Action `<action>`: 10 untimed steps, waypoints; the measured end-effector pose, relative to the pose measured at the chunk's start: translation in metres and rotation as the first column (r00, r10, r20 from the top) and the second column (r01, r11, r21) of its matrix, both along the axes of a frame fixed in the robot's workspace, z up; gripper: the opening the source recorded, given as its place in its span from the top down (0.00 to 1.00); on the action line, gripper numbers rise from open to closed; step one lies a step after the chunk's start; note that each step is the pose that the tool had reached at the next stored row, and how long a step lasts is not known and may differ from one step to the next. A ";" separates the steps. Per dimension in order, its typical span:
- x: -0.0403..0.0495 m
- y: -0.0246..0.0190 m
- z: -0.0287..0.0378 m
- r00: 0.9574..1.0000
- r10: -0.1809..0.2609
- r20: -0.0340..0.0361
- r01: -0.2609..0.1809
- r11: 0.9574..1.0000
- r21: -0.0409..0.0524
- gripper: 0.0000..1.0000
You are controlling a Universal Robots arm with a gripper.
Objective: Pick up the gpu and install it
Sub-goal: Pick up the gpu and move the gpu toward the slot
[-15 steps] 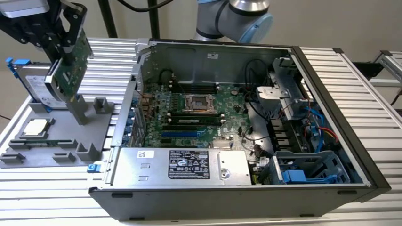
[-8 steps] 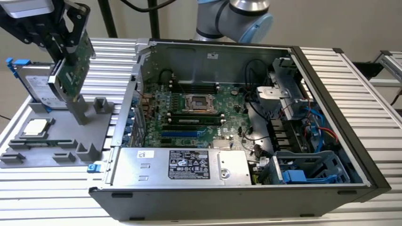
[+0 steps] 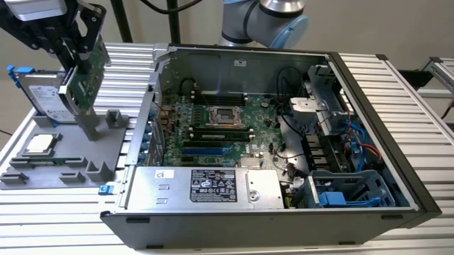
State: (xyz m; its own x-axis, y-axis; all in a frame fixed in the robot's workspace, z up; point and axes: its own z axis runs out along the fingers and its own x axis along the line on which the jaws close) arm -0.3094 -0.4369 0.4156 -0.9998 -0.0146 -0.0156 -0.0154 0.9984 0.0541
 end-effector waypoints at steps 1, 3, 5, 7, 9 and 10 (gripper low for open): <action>0.0007 0.0000 0.0000 1.000 0.000 0.000 0.000 1.000 0.000 1.00; 0.0019 0.0000 0.0000 1.000 0.000 0.000 0.000 1.000 0.000 1.00; 0.0031 0.0000 0.0000 1.000 0.000 0.000 0.000 1.000 0.000 1.00; 0.0044 0.0000 0.0000 1.000 0.000 0.000 0.000 1.000 0.000 1.00; 0.0057 0.0000 0.0000 1.000 0.000 0.000 0.000 1.000 0.000 1.00; 0.0064 0.0000 0.0000 1.000 0.000 0.000 0.000 1.000 0.000 1.00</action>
